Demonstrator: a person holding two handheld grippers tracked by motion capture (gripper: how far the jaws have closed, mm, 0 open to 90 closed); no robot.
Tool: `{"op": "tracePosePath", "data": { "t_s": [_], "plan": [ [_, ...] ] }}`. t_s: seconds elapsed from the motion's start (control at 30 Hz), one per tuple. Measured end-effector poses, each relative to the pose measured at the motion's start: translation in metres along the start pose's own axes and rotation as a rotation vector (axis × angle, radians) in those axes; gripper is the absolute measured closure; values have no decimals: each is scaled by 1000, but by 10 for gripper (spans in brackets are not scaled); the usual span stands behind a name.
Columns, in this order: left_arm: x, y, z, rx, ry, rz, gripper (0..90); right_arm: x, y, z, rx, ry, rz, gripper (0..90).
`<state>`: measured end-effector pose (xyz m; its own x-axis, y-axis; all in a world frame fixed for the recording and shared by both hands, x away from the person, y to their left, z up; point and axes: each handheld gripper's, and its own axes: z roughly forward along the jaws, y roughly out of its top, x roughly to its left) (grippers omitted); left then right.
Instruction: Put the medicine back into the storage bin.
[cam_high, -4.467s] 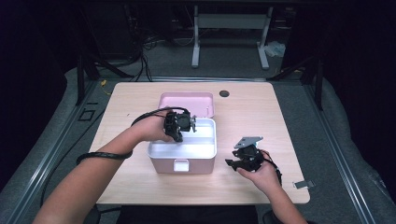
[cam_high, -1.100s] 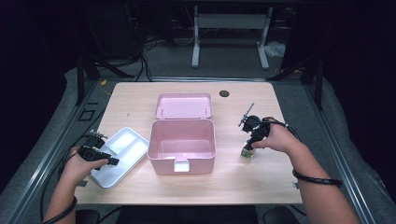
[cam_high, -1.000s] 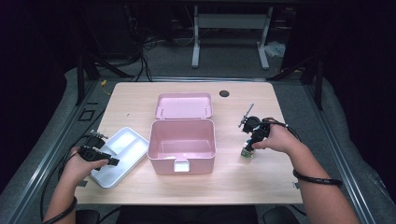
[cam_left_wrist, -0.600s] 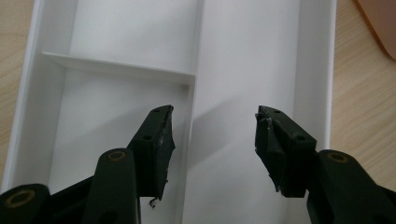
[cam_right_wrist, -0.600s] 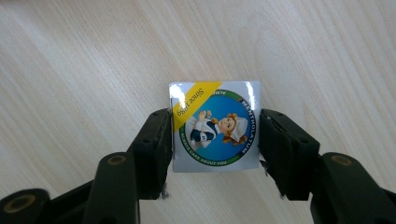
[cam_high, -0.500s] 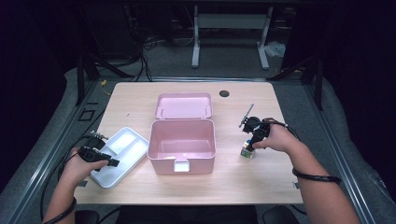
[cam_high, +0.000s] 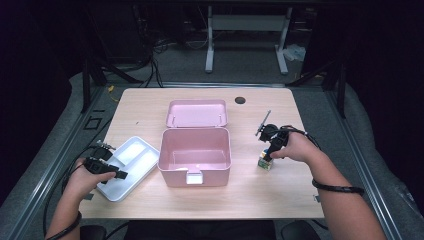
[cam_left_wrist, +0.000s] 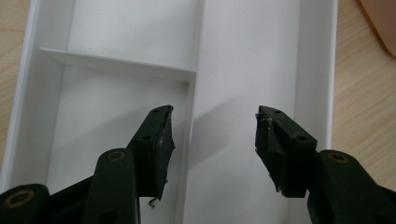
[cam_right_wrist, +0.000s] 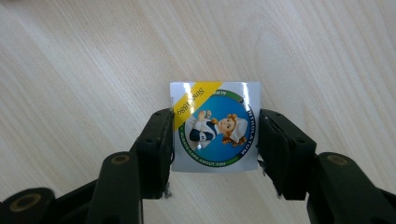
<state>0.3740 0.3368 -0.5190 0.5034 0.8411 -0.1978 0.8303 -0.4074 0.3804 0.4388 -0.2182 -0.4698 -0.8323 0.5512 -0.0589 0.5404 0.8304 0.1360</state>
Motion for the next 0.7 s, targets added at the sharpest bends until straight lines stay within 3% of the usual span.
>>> {"op": "tracePosePath", "data": {
  "t_s": [0.3,0.5,0.7],
  "plan": [
    [0,0,0,0,-5,2,465,4,6,-9,-8,-6,-28,468],
    [2,-1,1,4,-6,-2,465,1,6,4,-9,8,8,460],
    [2,-1,2,7,-7,-4,465,-2,8,4,0,8,39,439]
  ]
}}
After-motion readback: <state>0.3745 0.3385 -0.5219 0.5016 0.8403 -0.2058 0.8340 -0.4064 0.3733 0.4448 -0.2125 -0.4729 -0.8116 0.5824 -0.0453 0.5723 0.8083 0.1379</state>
